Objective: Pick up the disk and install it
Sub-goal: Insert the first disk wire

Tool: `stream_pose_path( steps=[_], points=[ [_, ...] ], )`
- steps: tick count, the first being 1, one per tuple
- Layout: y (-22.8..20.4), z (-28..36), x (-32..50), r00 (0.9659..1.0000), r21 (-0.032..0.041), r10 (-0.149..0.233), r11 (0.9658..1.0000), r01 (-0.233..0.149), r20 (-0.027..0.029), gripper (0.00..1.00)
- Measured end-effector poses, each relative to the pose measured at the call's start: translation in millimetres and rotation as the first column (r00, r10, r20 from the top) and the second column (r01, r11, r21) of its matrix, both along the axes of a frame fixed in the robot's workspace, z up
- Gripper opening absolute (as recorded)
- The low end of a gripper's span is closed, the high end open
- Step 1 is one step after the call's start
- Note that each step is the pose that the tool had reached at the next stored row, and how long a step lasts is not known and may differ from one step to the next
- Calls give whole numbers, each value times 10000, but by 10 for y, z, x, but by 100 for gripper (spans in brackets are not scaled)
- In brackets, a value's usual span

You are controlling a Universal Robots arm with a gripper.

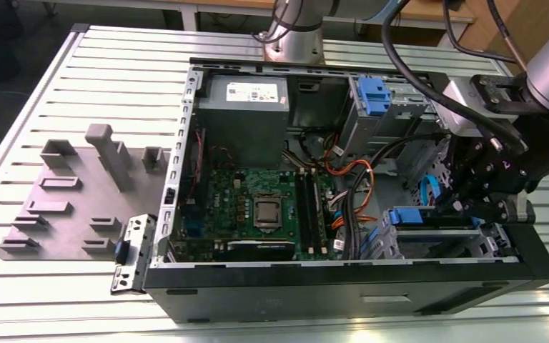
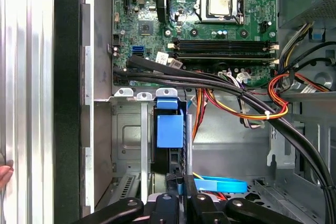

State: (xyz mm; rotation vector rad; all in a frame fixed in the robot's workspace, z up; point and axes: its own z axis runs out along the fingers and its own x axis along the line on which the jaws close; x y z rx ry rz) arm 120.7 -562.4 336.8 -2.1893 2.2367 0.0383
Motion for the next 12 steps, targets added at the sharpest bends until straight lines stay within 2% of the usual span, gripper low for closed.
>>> stream_pose_path(
  steps=[12],
  points=[
    [-1, -49, 0, 10000, -2, 0, 10000, 0, 0, 16]
  ],
)
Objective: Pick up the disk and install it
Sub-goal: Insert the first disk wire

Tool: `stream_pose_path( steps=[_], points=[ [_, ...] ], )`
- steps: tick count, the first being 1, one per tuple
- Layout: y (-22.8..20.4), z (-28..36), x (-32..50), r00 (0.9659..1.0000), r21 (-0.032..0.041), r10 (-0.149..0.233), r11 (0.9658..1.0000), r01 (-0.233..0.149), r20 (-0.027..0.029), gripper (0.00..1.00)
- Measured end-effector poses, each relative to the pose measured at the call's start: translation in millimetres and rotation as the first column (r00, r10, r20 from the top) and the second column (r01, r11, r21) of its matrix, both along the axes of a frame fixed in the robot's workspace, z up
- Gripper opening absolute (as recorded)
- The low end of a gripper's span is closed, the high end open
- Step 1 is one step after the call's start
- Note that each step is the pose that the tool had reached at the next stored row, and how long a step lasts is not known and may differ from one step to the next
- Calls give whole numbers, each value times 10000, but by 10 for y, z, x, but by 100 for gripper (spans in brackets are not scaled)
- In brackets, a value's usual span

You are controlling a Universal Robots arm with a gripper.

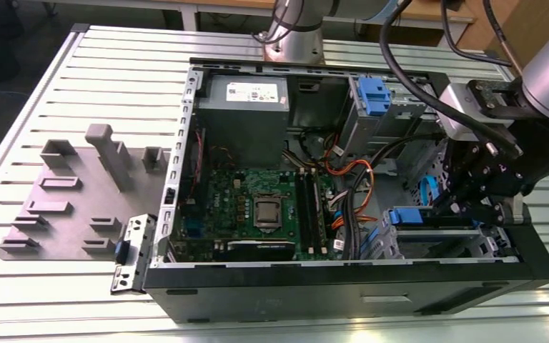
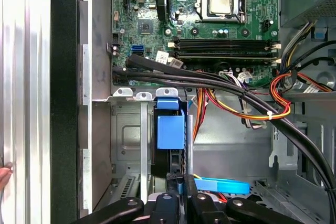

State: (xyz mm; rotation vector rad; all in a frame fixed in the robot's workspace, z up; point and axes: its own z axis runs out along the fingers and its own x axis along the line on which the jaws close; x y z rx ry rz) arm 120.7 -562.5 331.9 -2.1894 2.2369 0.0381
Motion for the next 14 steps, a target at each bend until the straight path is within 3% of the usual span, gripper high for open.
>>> stream_pose_path(
  steps=[12, 13, 14],
  points=[
    [0, -13, 0, 10000, 5, 0, 10000, 0, 0, 17],
    [0, -13, 0, 10000, 5, 1, 10000, -1, 0, 23],
    [0, -13, 0, 10000, 4, 0, 10000, 0, 0, 23]
  ],
)
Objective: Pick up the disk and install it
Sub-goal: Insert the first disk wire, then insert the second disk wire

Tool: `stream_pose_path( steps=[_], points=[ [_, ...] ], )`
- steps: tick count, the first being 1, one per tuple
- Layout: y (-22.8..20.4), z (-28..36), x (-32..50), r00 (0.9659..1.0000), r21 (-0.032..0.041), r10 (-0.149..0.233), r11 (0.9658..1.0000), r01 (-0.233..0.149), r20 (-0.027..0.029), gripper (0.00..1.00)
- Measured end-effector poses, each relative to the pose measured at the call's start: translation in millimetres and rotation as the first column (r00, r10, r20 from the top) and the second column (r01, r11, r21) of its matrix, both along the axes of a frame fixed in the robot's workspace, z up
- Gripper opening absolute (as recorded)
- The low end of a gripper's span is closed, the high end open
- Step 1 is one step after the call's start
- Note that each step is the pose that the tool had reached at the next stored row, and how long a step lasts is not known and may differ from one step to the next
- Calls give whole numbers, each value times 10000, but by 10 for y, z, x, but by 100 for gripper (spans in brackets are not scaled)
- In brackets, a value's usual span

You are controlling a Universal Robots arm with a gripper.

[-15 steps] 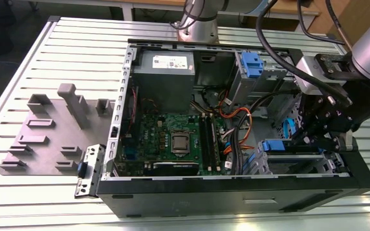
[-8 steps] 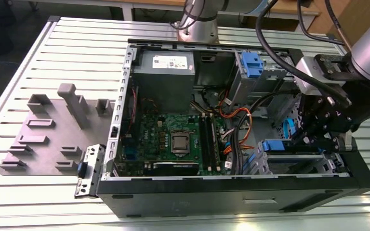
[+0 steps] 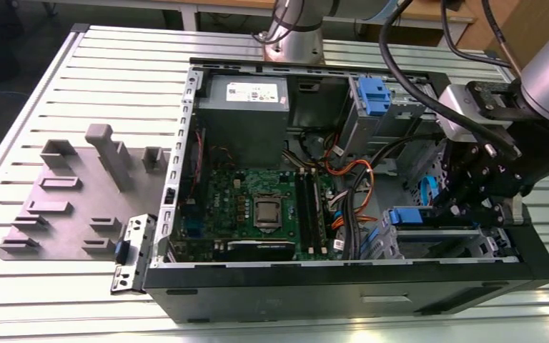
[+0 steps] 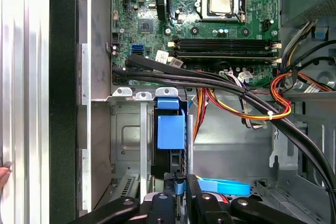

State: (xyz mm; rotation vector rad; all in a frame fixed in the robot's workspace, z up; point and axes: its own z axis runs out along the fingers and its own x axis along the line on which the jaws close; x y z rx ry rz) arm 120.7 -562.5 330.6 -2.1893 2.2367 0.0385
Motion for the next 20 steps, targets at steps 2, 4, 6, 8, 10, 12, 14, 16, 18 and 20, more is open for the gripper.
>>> stream_pose_path(
  steps=[2, 4, 6, 8, 10, 12, 14, 16, 18, 20],
  points=[
    [0, 10, 0, 10000, -4, 0, 10000, 0, 0, 23],
    [0, 41, 0, 10000, 0, 0, 10000, 0, 0, 23],
    [0, 94, 0, 10000, 0, 0, 10000, 0, 0, 23],
    [0, 154, 0, 10000, -1, 0, 10000, 0, 0, 23],
    [0, 196, 0, 10000, -1, 0, 10000, 0, 0, 23],
    [0, 210, 1, 10000, 1, 0, 10000, 0, 0, 23],
    [0, 210, 1, 10000, 3, 0, 10000, 0, 0, 23],
    [0, 259, 1, 10000, -1, 0, 10000, 0, 0, 23],
    [0, 260, 1, 10000, -1, 1, 10000, -1, 0, 23],
    [1, 259, 11, 10000, -3, 1, 10000, -1, 0, 23]
  ],
)
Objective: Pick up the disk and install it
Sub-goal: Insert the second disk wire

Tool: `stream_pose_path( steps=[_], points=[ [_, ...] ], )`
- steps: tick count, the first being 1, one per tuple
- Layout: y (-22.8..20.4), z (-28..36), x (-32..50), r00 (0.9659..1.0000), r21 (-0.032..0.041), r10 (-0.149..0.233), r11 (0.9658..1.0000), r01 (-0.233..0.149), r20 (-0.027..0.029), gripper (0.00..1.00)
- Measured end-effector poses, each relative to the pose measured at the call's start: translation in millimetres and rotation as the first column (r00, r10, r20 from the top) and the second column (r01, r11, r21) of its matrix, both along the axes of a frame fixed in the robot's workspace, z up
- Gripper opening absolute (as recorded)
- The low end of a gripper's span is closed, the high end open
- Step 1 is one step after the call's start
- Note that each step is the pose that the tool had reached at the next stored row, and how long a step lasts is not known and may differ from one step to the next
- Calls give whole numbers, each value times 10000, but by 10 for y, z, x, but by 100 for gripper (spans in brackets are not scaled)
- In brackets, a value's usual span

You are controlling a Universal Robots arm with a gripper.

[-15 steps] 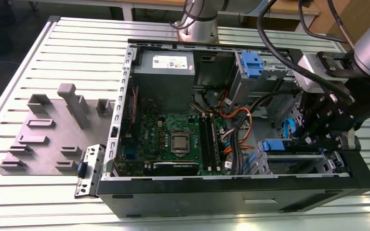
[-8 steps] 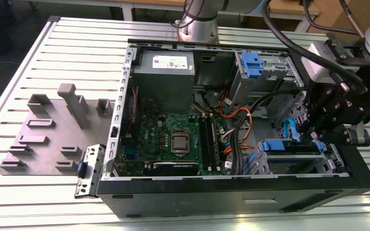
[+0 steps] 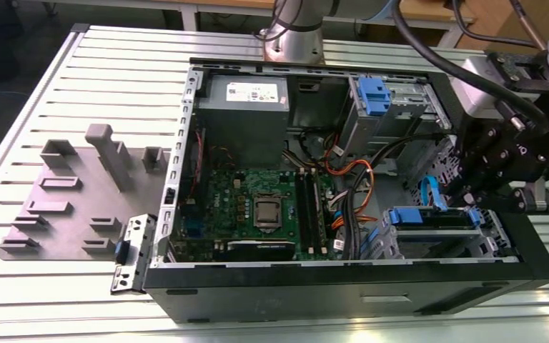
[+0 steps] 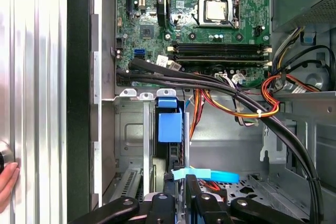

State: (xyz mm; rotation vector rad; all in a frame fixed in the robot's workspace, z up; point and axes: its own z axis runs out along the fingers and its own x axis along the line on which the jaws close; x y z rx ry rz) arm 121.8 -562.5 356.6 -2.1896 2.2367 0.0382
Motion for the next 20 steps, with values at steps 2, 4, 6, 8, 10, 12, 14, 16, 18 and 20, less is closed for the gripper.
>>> stream_pose_path(
  steps=[2, 4, 6, 8, 10, 12, 14, 16, 18, 20],
  points=[
    [-1, -5, 15, 10000, 3, -1, 10000, 1, 0, 23],
    [0, -10, 31, 10000, 2, -1, 10000, 1, 0, 23],
    [-1, -17, 47, 10000, 1, -1, 10000, 1, 0, 23],
    [0, -23, 52, 10000, -1, -2, 10000, 2, 0, 23],
    [-1, -25, 53, 10000, 1, -2, 10000, 2, 0, 23],
    [-1, -26, 53, 10000, 2, -1, 10000, 1, 0, 23],
    [-1, -26, 53, 10000, 3, -1, 10000, 1, 0, 23],
    [0, -34, 55, 10000, 13, -1, 10000, 1, 0, 23],
    [-1, -39, 58, 10000, 8, -1, 10000, 1, 0, 23],
    [0, -42, 59, 10000, 8, -1, 10000, 1, 0, 23]
  ],
)
